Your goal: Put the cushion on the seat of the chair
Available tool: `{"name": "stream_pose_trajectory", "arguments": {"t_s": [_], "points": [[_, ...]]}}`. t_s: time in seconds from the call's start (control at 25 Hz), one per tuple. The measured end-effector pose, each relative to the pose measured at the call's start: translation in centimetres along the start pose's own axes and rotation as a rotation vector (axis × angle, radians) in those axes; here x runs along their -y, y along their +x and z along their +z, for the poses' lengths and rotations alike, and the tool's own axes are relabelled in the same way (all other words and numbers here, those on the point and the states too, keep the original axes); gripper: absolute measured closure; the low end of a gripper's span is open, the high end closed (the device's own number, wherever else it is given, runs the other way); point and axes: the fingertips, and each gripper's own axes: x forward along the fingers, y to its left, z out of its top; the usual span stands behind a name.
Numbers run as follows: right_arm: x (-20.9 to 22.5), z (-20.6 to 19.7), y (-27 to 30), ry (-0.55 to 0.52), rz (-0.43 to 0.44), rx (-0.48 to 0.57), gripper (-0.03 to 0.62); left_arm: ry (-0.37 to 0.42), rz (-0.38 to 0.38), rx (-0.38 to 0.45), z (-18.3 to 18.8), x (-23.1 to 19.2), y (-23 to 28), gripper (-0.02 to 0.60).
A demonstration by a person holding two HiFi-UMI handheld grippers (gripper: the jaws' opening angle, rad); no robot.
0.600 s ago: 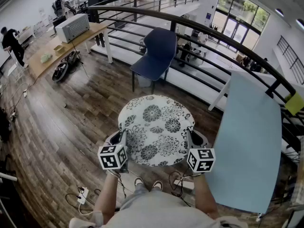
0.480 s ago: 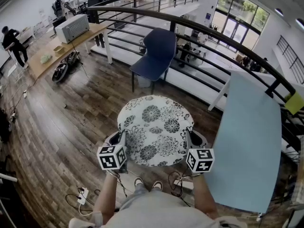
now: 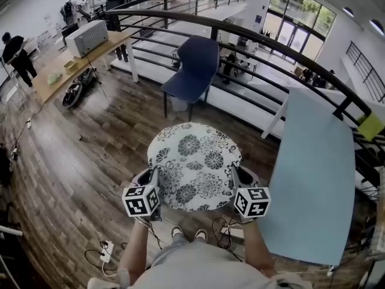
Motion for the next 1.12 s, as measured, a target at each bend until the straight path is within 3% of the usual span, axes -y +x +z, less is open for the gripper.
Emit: {"name": "stream_pose_trajectory", "arguments": {"t_s": [0.2,0.6,1.12], "points": [[-0.6,0.2,0.5,0.024,0.0,0.02,0.574,0.007,-0.005,0.011,0.7,-1.0,0.1,0.551],[-5.3,1.1,4.2,0.038,-0.015,0.039,0.574,-0.01,-0.037,0.014,2.7,-6.7,1.4,0.551],[-3.3,2.5,11.3,0.041,-0.024,0.008,0.574,-0.027,-0.044,-0.018,4.7,-9.1,8.0,0.551]]}}
